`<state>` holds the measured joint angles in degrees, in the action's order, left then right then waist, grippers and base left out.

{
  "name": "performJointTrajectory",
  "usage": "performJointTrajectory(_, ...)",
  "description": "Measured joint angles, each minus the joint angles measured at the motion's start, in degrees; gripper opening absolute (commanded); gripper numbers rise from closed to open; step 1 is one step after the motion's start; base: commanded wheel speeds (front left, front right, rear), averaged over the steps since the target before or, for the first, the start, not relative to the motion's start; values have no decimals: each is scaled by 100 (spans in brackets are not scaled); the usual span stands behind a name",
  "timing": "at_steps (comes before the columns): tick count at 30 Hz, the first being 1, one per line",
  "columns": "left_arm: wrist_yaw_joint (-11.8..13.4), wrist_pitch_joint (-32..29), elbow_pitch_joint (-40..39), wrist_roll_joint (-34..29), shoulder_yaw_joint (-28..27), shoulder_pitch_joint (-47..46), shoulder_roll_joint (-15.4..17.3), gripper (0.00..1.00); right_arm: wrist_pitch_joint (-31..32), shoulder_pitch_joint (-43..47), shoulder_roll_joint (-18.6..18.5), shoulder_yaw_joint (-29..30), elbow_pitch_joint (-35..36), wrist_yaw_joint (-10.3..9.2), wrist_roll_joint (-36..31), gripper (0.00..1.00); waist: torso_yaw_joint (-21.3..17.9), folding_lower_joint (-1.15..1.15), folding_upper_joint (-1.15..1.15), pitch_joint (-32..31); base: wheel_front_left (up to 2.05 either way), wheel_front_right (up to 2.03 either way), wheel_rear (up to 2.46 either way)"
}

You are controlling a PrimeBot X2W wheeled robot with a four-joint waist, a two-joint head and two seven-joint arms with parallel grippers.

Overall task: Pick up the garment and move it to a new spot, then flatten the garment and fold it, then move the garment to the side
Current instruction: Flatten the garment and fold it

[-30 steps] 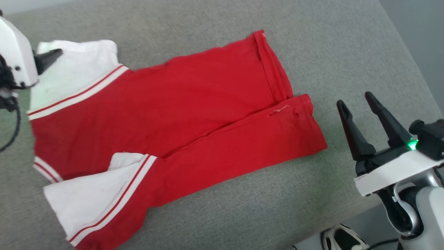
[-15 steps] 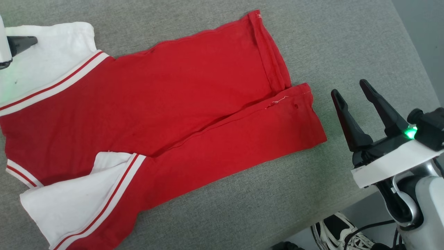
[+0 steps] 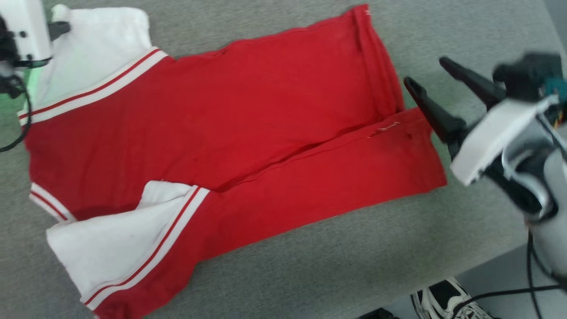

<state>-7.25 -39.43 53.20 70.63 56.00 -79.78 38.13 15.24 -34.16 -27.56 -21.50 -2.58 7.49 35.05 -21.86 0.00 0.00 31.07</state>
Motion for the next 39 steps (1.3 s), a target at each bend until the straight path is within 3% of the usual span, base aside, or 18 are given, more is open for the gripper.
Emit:
performJointTrajectory(11, -9, 279, -706, -35, 367, -226, -223, 0, 1381, -2517, -375, -1161, -1778, 1, 722, 100, 588, 0, 0, 265, 0, 0, 0)
performJointTrajectory(21, -26, 578, -932, 89, 624, -405, -408, 0, 2098, -3231, -298, -1860, -2891, 0, 1512, 100, 958, 0, 0, 461, 0, 0, 0)
performJointTrajectory(22, -25, 614, -943, 104, 653, -411, -419, 0, 2106, -3262, -324, -1970, -2889, -1, 1545, 97, 978, 0, 0, 462, 0, 0, 0)
performJointTrajectory(23, -26, 627, -951, 122, 681, -416, -431, 0, 2107, -3289, -353, -2061, -2895, -2, 1591, 21, 995, 0, 0, 460, 0, 0, 0)
performJointTrajectory(24, -25, 658, -965, 142, 716, -420, -438, 0, 2115, -3315, -382, -2124, -2907, -2, 1673, 0, 1011, 0, 0, 454, 0, 0, 0)
performJointTrajectory(34, -25, 1491, -1266, 701, 728, -74, -563, 0, 1280, -3300, -679, -2499, -3025, 1, 1957, 0, 1189, 0, 0, -11, 0, 0, 0)
performJointTrajectory(39, -25, 2020, -1863, 1150, 609, 383, -521, 0, 985, -2921, -1001, -2585, -2937, 1, 2253, 0, 1385, 0, 0, -521, 0, 0, 0)
